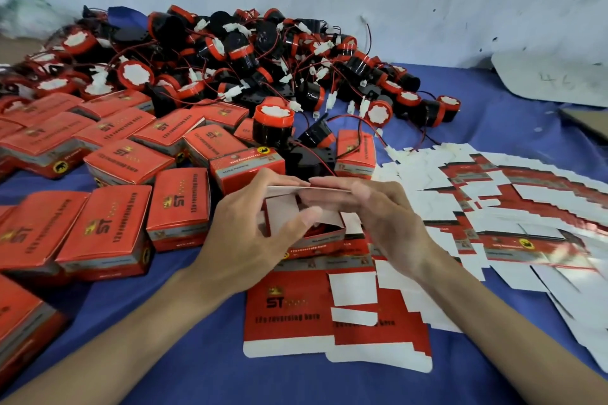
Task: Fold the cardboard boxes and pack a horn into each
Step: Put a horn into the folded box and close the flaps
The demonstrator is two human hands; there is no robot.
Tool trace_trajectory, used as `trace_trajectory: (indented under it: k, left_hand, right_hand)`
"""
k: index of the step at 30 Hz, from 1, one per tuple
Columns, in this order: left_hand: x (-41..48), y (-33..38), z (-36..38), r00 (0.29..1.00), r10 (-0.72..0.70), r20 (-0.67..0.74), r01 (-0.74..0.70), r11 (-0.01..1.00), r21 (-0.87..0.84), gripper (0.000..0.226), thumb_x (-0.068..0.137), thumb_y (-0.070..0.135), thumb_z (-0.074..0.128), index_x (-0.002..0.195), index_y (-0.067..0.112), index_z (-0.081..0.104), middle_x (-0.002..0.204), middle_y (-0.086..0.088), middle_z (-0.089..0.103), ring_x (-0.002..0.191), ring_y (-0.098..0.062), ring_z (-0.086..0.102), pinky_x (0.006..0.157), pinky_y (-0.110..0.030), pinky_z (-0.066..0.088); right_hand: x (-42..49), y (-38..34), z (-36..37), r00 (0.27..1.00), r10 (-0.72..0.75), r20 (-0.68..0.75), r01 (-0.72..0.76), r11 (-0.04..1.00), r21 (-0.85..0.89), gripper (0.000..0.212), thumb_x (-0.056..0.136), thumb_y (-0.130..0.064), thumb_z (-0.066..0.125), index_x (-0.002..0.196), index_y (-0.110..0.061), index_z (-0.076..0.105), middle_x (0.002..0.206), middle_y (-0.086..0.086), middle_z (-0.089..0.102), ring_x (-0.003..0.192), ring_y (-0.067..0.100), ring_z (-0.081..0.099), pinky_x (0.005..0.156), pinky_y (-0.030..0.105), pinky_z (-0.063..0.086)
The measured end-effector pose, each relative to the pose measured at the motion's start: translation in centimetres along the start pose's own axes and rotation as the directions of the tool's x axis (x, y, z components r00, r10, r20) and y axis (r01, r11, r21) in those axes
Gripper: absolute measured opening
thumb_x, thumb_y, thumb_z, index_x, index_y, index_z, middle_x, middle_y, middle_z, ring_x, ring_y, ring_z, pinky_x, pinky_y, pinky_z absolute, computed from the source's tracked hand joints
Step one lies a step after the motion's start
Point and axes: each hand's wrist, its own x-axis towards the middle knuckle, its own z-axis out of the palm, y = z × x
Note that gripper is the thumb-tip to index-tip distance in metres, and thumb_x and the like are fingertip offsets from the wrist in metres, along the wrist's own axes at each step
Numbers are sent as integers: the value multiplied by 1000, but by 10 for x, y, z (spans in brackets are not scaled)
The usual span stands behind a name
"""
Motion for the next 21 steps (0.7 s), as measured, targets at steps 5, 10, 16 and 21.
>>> trace_trajectory:
  k: [5,10,16,21]
  left_hand:
    - [4,-5,-5,997,60,37,-61,998,18,39,90,39,53,115,13,67,112,6,69,107,-3,62,86,-24,52]
    - [3,-11,-11,965,205,164,-233,958,169,44,87,32,58,123,6,61,126,2,61,120,-4,55,101,-19,44]
    - [1,-16,-9,932,314,179,-346,919,189,36,88,24,60,116,2,62,121,-3,62,119,-12,57,101,-26,47]
    - [1,-18,-9,913,366,181,-400,892,211,30,89,21,61,112,3,64,120,-1,62,118,-12,58,100,-27,48]
  right_hand:
    - [-2,0,-2,999,41,-20,-43,993,-108,24,89,-18,60,109,-21,70,100,-7,74,98,11,68,83,22,52]
    - [-7,2,-5,1000,19,1,-17,927,-375,29,88,-17,65,105,-40,65,99,-30,67,102,-4,62,87,14,48]
    - [-11,6,-5,933,-344,104,305,607,-734,30,81,-15,69,110,-11,67,104,-3,69,102,13,66,94,26,51]
    - [-19,2,-1,895,-418,157,272,233,-934,27,84,-29,69,107,-15,72,97,6,73,94,24,70,79,42,58]
